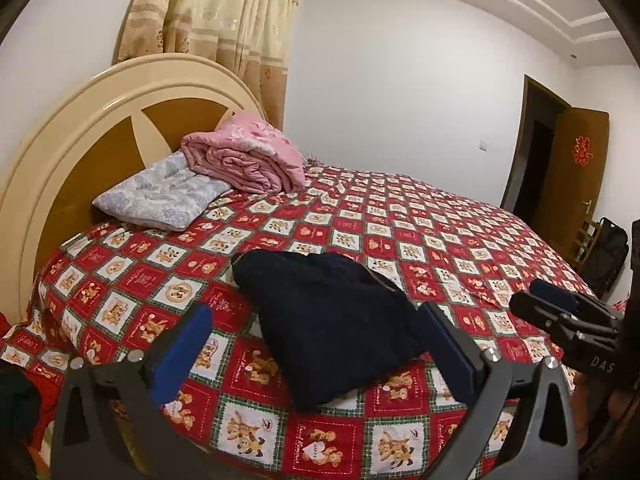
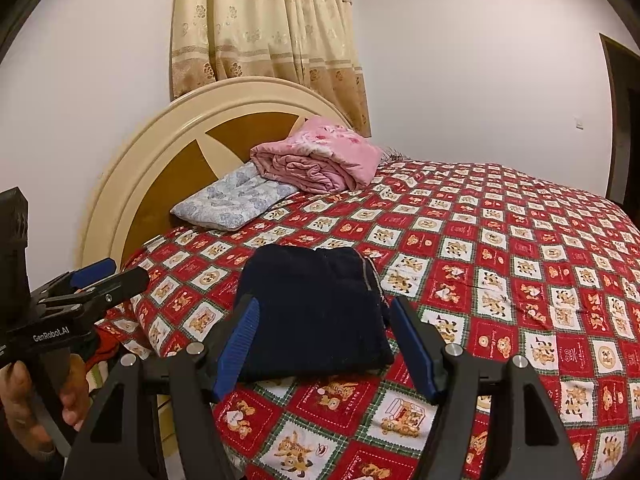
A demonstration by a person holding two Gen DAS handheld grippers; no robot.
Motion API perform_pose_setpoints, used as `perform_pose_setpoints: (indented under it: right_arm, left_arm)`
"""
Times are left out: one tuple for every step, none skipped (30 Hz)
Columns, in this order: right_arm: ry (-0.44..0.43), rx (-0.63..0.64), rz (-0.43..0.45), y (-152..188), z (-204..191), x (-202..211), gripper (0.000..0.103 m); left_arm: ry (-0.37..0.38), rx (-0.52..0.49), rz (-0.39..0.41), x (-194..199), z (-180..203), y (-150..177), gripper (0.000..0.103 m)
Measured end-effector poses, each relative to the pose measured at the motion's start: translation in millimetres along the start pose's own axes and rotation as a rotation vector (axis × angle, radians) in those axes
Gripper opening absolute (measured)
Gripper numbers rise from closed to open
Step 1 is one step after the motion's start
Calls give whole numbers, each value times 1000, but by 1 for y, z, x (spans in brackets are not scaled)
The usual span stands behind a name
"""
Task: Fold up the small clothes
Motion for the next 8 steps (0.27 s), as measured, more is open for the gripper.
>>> perform_pose_setpoints:
  right_arm:
    - [0, 1, 1, 0, 0, 0, 69]
    - [0, 0, 2, 0, 0, 0, 69]
    - [-1, -1, 5, 0, 0, 1, 69]
    - [-3, -2, 7, 0, 0, 1, 69]
    - [-4, -4, 8, 0, 1, 1, 69]
    - [-3, -4, 8, 0, 1, 1, 69]
    - [-3, -2, 8, 1, 1, 2, 69]
    - [-4, -2, 7, 1, 1, 2, 69]
  left_arm:
    - [-5, -5, 8, 1, 0, 0, 103]
    - [-10, -13, 12, 2, 1, 1, 103]
    - [-12, -16, 14, 2, 1, 1, 103]
    - [-11, -12, 20, 3, 1, 0, 103]
    - [-7, -11, 24, 4, 1, 0, 103]
    - [-2, -13, 24, 4, 1, 0, 103]
    - [0, -13, 24, 4, 1, -1, 103]
    - [2, -9, 27, 5, 0, -2, 103]
Point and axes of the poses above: each gripper's, at about its wrist camera, not at the fingertips, and x roughly against the way its jaws point, z to its right, y to its underside, the point moved 3 cm from there along -x, roughly the way its jaws point, and after that the axes turned 12 degrees about -y, right-handed, at the moved point
